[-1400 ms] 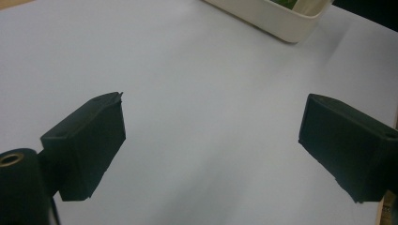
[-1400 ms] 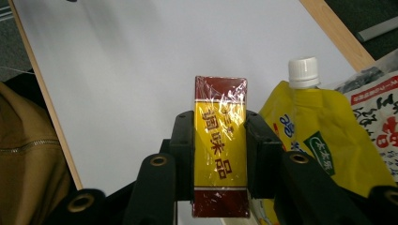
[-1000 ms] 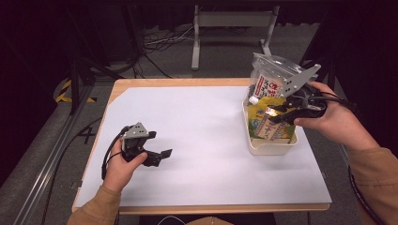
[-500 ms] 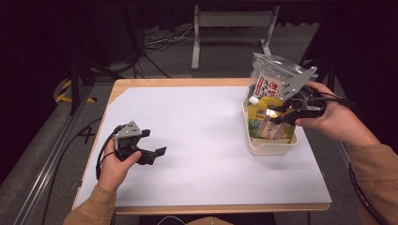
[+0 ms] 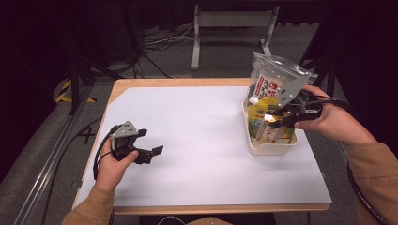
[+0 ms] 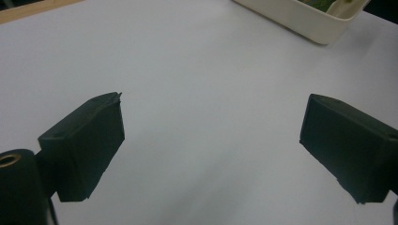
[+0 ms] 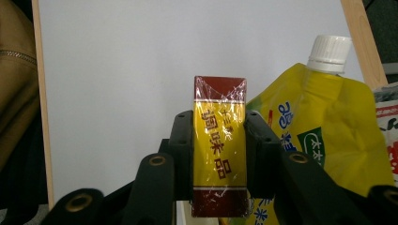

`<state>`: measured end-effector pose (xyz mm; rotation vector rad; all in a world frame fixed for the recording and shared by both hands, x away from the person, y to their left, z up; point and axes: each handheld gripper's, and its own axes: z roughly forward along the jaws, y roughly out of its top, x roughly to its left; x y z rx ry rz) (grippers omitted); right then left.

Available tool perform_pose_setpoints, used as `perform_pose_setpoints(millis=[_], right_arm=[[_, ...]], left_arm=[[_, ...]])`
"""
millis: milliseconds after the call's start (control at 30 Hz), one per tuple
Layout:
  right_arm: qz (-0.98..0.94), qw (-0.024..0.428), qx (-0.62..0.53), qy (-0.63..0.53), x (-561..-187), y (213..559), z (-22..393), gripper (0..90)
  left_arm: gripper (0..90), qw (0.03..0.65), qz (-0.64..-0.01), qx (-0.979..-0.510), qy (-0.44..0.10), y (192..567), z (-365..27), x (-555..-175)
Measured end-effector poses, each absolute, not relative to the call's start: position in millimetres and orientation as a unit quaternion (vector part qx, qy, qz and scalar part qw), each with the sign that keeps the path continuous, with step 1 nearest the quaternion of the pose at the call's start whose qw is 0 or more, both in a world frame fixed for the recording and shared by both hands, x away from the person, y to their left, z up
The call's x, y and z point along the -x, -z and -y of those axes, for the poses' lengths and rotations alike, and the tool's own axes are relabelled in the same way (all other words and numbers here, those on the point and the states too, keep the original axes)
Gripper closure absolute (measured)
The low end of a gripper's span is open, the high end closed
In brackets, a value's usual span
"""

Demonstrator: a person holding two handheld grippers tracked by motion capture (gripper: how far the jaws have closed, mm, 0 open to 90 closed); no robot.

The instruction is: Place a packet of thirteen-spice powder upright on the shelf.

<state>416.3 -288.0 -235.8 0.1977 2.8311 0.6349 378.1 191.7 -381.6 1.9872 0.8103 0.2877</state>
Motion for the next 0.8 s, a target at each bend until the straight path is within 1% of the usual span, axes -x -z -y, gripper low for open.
perform_pose_setpoints(millis=[267, 467, 800], right_arm=[[-0.971, 0.096, -0.053, -0.214, -418.2, 244.7, 288.9, 68.4], [-0.973, 0.088, -0.053, -0.209, -420.1, 248.6, 289.4, 68.4], [-0.977, 0.079, -0.064, -0.188, -424.0, 264.4, 288.9, 68.1]], left_arm=[[7.6, 0.471, -0.33, -0.81, -0.119, 381.8, -191.2, -378.1], [7.6, 0.469, -0.331, -0.81, -0.118, 382.0, -191.6, -378.1], [7.5, 0.466, -0.333, -0.812, -0.117, 383.4, -190.7, -378.3]])
